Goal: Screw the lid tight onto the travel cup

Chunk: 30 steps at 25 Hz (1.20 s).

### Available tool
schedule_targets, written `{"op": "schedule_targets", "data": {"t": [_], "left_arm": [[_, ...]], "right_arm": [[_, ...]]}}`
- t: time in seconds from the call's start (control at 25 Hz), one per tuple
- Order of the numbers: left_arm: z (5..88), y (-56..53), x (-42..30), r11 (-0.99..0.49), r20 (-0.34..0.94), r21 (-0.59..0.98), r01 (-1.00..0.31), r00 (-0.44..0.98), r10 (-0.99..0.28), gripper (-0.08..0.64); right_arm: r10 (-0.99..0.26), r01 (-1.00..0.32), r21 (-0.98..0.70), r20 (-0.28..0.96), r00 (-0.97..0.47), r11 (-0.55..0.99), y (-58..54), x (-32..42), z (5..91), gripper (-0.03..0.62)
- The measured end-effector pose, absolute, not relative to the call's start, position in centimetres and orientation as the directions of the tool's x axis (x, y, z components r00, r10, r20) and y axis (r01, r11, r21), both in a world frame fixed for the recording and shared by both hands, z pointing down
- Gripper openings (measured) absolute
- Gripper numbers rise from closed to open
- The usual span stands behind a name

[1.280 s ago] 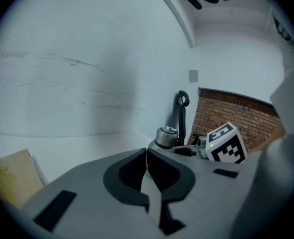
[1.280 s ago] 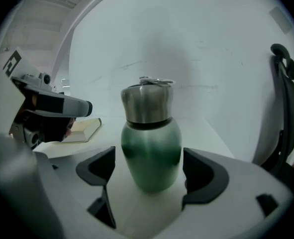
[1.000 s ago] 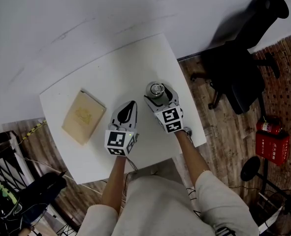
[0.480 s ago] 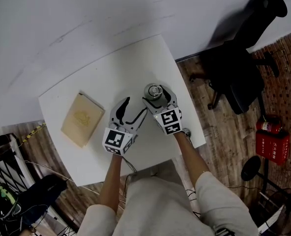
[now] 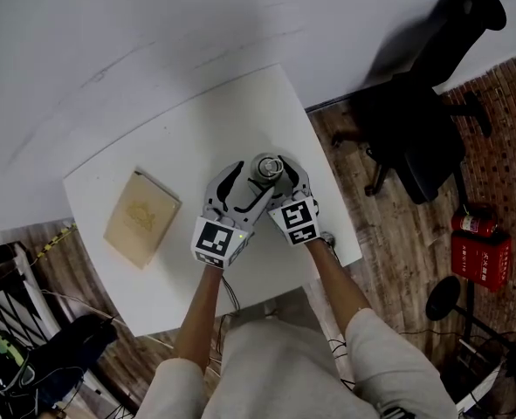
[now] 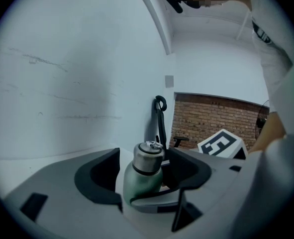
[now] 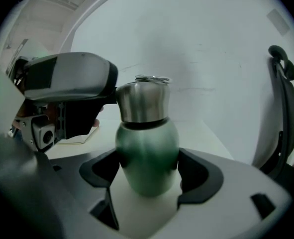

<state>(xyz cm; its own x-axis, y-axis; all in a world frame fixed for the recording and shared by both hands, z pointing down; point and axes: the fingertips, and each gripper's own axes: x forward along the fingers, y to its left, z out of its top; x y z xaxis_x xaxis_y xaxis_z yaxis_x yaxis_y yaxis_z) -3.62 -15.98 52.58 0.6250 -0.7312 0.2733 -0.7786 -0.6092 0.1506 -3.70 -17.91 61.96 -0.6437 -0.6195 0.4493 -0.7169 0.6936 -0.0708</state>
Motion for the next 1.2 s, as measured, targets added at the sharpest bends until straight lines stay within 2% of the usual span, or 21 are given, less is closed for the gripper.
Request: {"op": "schedule_targets", "data": {"t": [0.6,0.76,1.2], "left_arm": [[53.5,-18.5,-1.1,-0.616,0.277,0.136,-0.776,0.627,-0.728,0.29],[53.5,-18.6,-0.7,-0.61,0.276,0.135,-0.781,0.621,-0.734,0.26],[53.3,-18.6,-0.6,-0.647,0.258,0.129,-0.752,0.655,-0.71,0.259]], "right_arm": [[-0.615,-0.709,-0.075,0.438,-0.655,0.702,-18.0,-3.7,62.0,0.362],[-0.614,-0.706,-0.074,0.438,-0.657,0.704,-18.0,-3.7,62.0,0.362],[-0.615,-0.703,-0.071,0.427,-0.662,0.708,-18.0,-3.7,61.9,0.36]]}}
